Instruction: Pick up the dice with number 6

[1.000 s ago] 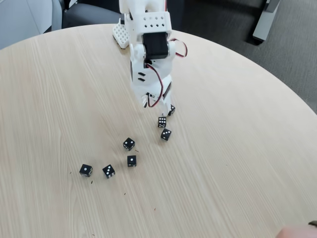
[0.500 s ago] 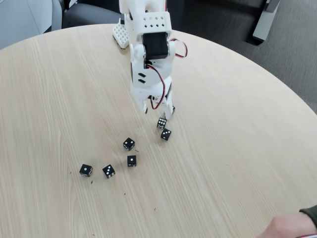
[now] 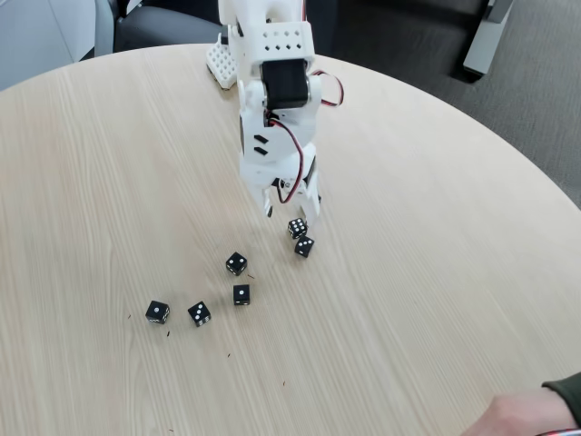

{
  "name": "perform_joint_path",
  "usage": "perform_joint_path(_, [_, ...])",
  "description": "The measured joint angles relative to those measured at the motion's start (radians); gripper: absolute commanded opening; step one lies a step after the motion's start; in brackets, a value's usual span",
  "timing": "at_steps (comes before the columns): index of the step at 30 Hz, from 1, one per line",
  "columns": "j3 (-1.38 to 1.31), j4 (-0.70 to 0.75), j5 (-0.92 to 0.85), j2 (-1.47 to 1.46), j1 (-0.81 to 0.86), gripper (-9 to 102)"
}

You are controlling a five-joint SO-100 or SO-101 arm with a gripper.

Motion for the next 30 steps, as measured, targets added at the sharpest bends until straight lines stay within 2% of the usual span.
perform_joint_path(6, [0.0,-0.046,0.017,0.0,0.0,23])
perform_joint_path(21, [-0.002,-0.051,0.031,-0.081,0.0,21])
perform_joint_path(30, [-0.002,-0.052,0.054,-0.083,0.002,12])
